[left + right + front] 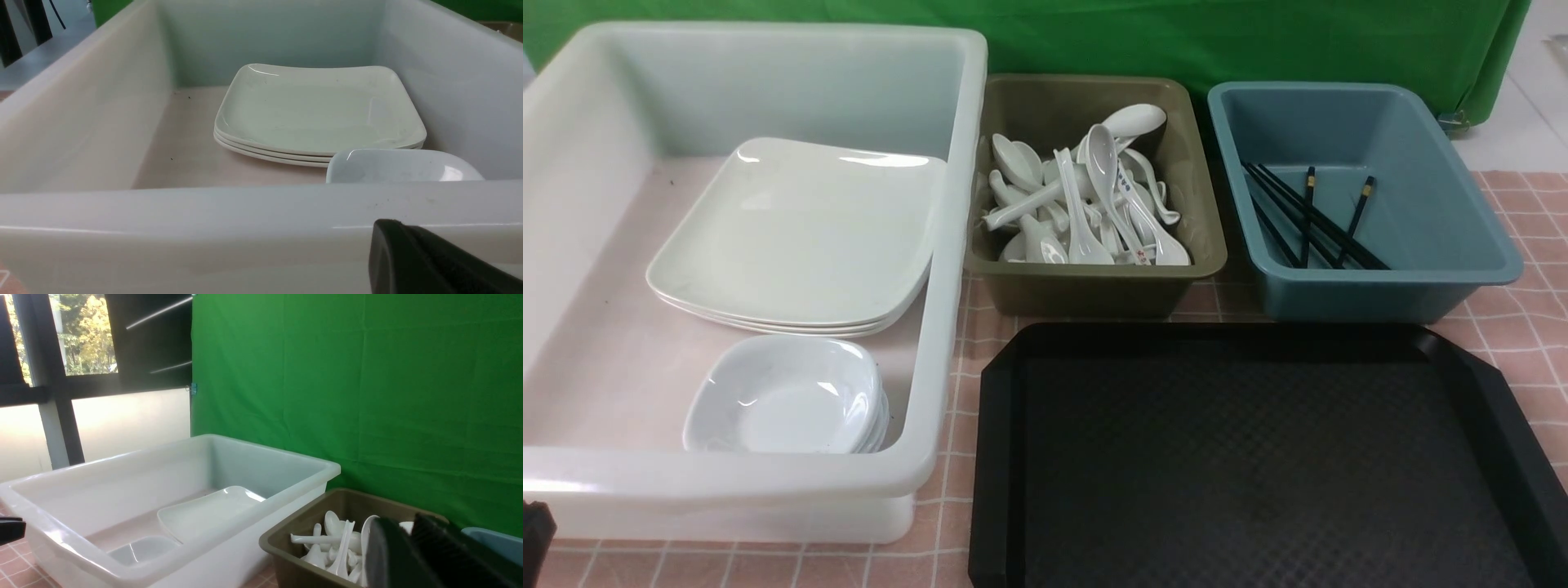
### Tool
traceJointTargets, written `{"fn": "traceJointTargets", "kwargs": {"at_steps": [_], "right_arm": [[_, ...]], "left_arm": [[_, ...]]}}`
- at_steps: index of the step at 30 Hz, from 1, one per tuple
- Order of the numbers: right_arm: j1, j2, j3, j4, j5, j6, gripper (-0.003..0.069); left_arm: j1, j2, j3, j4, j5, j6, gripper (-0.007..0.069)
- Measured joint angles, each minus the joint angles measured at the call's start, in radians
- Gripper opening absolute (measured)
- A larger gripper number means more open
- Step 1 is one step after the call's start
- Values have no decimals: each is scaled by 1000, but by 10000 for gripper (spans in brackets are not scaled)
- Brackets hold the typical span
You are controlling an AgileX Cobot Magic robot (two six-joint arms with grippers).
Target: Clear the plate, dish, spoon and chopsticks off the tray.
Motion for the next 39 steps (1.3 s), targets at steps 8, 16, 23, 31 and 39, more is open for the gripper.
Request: {"fn": "traceJointTargets", "kwargs": {"at_steps": [8, 16, 23, 31, 39], "right_arm": [[0, 0, 0, 0, 1, 0, 167], [0, 0, 0, 0, 1, 0, 181], [0, 0, 0, 94, 0, -74, 195], [0, 0, 0, 427, 0, -391, 206], [-180, -33, 64, 446, -8, -435, 225]], "left_arm": [[0, 0, 0, 0, 0, 1, 5], [0, 0, 0, 1, 0, 1, 5], [0, 0, 0, 1, 0, 2, 5], [0, 0, 0, 1, 0, 3, 5], [0, 0, 0, 1, 0, 11, 5]]}}
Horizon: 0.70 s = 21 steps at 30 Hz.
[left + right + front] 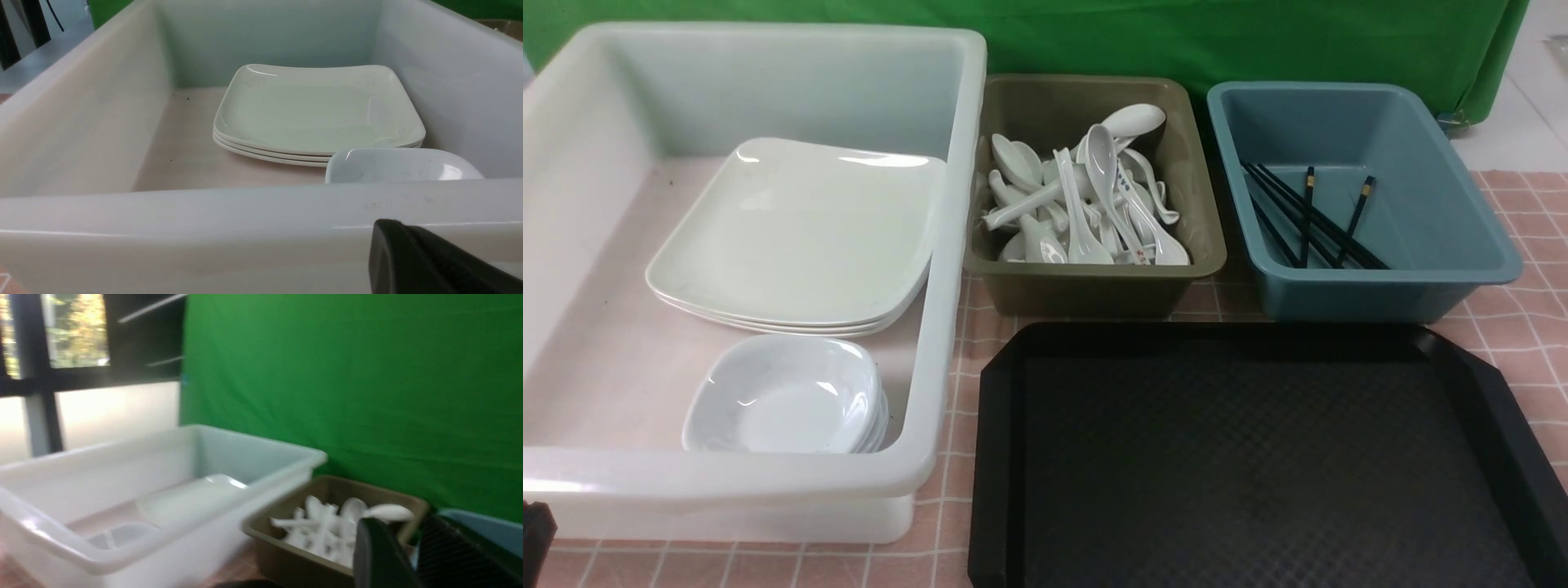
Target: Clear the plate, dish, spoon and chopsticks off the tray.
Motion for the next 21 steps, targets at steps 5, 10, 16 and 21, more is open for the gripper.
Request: {"fn": "traceJointTargets", "kwargs": {"at_steps": [5, 10, 16, 21], "right_arm": [[-296, -25, 178, 0, 12, -23, 237], [-457, -151, 379, 1, 29, -26, 237], [-471, -201, 395, 1, 154, -30, 239], [-471, -201, 394, 1, 160, -14, 239]], "left_arm": [[0, 0, 0, 0, 0, 1, 5], [0, 0, 0, 0, 0, 4, 5], [0, 0, 0, 0, 8, 11, 5], [0, 0, 0, 3, 9, 12, 5]]}}
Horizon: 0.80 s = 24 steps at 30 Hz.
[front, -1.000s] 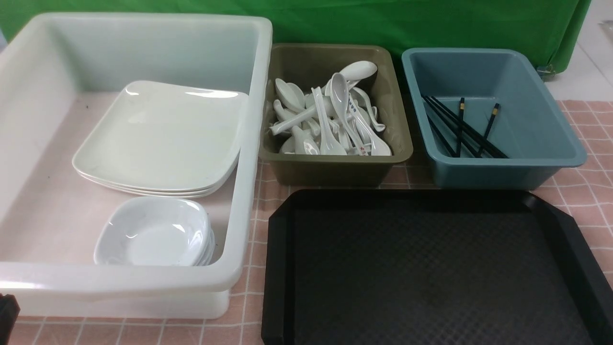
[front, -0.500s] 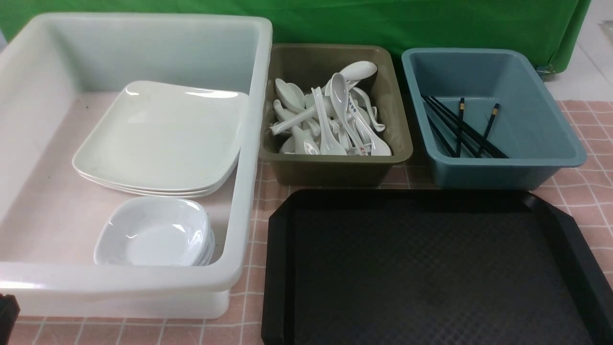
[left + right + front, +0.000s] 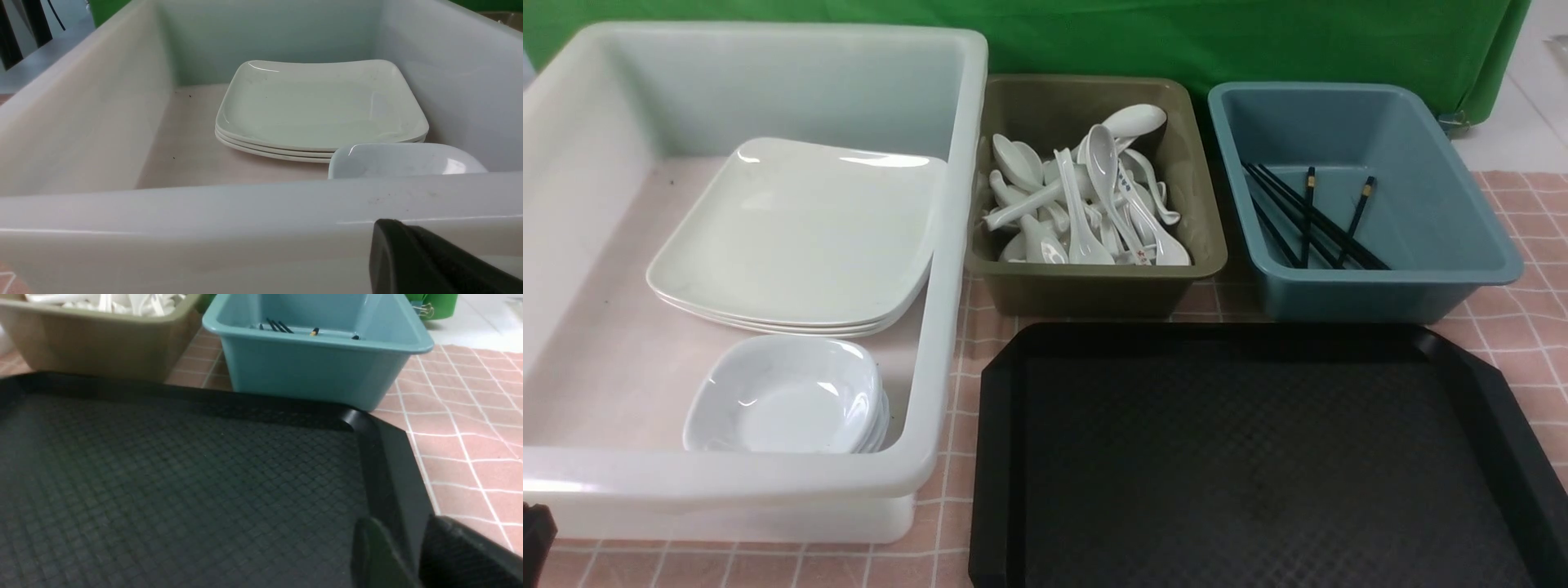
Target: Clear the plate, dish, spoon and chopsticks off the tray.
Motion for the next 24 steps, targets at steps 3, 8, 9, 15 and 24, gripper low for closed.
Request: {"fn": "traceJointTargets", "kwargs": {"at_steps": [3, 8, 9, 15, 24], "right_arm": [[-8, 0, 0, 0, 0, 5, 240], [-38, 0, 0, 3, 1, 28, 240], [-37, 0, 0, 3, 1, 29, 240], [-37, 0, 0, 3, 1, 31, 240], [-37, 0, 0, 3, 1, 31, 240]], "left_arm": [[0, 0, 0, 0, 0, 0, 5], [0, 0, 0, 0, 0, 1, 5], [0, 0, 0, 0, 0, 1, 5], [0, 0, 0, 0, 0, 3, 5], [0, 0, 0, 0, 0, 3, 5]]}}
